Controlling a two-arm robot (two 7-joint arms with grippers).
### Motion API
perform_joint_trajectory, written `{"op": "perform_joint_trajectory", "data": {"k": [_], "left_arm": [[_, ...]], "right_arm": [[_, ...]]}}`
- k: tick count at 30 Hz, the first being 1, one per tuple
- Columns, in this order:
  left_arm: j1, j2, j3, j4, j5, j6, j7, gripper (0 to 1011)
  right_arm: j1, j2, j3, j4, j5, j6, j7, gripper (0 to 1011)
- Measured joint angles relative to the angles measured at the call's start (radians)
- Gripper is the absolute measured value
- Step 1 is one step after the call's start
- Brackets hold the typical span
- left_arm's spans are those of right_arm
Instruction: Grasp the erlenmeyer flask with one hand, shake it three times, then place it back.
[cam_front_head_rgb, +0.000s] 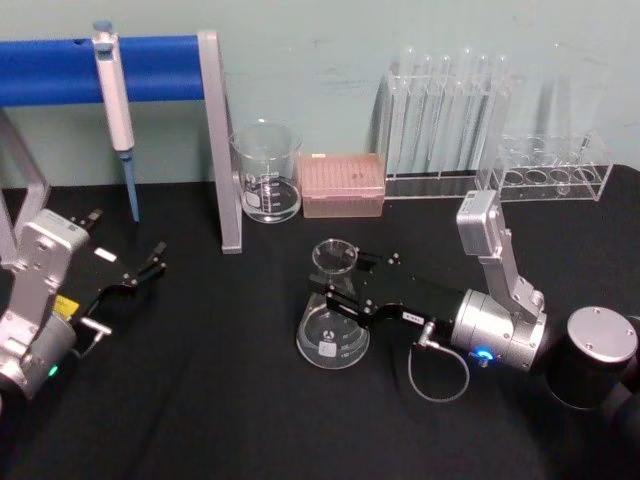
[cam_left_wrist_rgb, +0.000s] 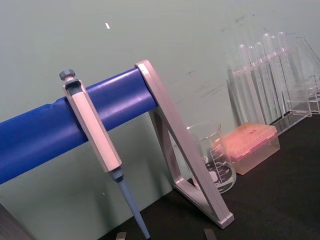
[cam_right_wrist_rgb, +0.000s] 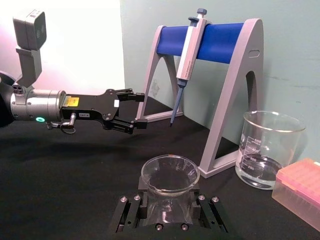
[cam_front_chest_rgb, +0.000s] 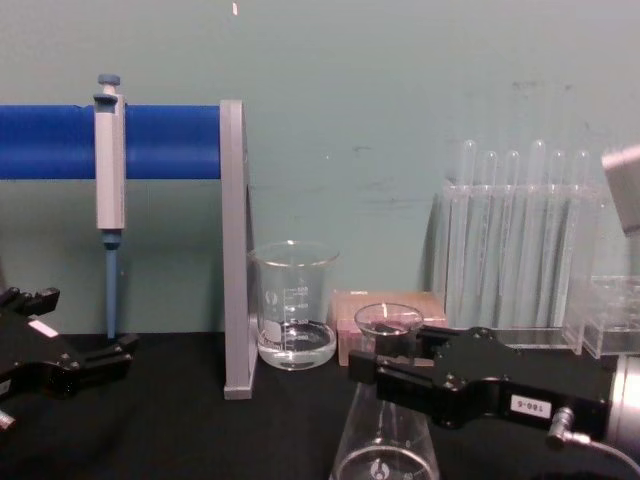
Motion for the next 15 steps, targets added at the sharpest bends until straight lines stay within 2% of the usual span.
{"op": "perform_joint_trajectory", "data": {"k": [15], "left_arm": [[0.000, 0.000, 0.000, 0.000, 0.000, 0.000, 0.000, 1001]], "right_arm": [[0.001, -0.004, 0.003, 0.006, 0.007, 0.001, 0.002, 456]]}}
